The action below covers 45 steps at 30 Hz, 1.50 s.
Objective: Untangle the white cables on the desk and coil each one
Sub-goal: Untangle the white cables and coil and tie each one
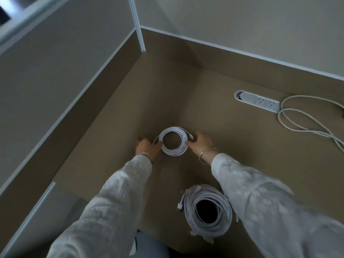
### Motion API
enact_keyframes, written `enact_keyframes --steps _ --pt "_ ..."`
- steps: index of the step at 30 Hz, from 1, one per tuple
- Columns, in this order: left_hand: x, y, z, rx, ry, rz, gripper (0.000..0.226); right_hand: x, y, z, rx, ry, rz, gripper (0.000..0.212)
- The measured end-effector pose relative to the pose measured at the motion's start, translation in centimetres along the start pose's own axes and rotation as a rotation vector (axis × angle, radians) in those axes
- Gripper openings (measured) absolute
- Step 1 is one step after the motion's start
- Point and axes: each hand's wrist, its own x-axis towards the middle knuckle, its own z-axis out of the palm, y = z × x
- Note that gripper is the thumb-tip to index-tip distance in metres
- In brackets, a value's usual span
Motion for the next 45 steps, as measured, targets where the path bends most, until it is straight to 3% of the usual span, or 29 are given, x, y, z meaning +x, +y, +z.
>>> enact_keyframes --steps 5,8,13,22,28,34,37,39,42,45 --pt "1.5 -0.4 1.3 -0.164 -0.062 -0.072 0.061 0.8 -0.8 0.9 0.037 -0.01 -0.008 0.052" --pt "1.0 -0.2 2.3 -0.205 -0.075 -0.09 0.052 0.3 -1.1 1.1 0.018 -0.041 0.025 0.025" --pt "-0.8 0.1 2.4 -0.352 -0.076 -0.071 0.041 -2.3 -1.4 -0.6 0.087 -0.026 0.087 0.022" --pt "-14.3 1.6 0.1 -0.812 -0.113 0.053 0.022 -13.2 1.5 -7.4 0.457 0.123 0.045 0.022" --pt "-22.6 -2.4 3.0 -0.675 -0.081 0.106 0.017 -21.8 7.1 -8.1 0.443 0.093 -0.028 0.025" --pt "-23.7 -5.8 7.5 -0.362 0.008 0.055 0.022 -22.1 11.5 -5.0 0.326 0.015 -0.03 0.026" --pt "-23.4 -6.1 8.2 -0.421 0.059 0.037 0.025 -21.7 12.3 -4.2 0.339 -0.003 -0.018 0.058" --pt "-23.9 -5.9 8.5 -0.543 -0.037 -0.055 0.04 -21.6 12.8 -4.3 0.472 -0.122 0.041 0.071" --pt "-25.5 -5.1 8.9 -0.845 -0.334 -0.237 0.058 -21.7 13.3 -3.8 0.661 -0.287 0.084 0.045" --pt "-25.8 -4.2 9.1 -0.978 -0.347 -0.285 0.056 -21.3 13.7 -2.6 0.767 -0.347 0.104 0.064"
